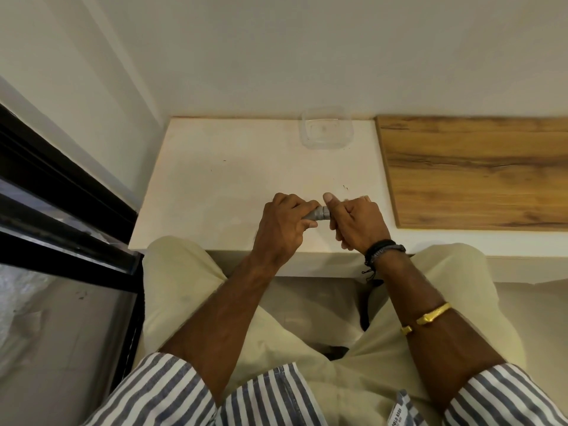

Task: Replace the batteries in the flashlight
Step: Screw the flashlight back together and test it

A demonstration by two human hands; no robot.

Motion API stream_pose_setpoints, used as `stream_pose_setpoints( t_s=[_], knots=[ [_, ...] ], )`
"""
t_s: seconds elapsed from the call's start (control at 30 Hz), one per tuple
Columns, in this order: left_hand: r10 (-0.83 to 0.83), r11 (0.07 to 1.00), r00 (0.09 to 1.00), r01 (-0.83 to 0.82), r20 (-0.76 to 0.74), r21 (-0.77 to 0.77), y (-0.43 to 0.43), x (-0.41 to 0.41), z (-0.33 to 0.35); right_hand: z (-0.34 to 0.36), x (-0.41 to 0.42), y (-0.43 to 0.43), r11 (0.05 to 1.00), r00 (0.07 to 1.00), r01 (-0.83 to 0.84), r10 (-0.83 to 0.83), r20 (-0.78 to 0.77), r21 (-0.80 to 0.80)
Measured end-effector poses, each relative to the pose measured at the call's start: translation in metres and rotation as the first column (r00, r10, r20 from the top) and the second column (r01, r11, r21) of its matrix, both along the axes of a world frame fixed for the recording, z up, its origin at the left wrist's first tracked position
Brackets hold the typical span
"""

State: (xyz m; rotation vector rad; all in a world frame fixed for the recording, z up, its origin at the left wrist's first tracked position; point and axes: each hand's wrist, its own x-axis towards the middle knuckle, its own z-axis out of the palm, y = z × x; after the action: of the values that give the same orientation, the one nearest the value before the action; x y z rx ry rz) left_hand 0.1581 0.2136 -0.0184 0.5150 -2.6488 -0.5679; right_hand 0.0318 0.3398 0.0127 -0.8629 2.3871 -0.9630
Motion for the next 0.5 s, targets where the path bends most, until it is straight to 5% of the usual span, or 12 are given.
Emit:
stream_pose_setpoints(
  t_s=[0.2,0.5],
  knots=[
    [0.072,0.996,0.997,-0.071,-0.002,0.045,-0.0014,0.0004,-0.0001,-0.0040,-0.0096,0.0023,0.972,0.963,-0.102,0.150,0.223,-0.212],
    [0.030,0.999,1.000,-0.030,0.001,0.023,-0.0012,0.0010,0.0013,0.0016,-0.0023,0.0018,0.990,0.990,-0.067,0.081,0.114,-0.125]
  ],
)
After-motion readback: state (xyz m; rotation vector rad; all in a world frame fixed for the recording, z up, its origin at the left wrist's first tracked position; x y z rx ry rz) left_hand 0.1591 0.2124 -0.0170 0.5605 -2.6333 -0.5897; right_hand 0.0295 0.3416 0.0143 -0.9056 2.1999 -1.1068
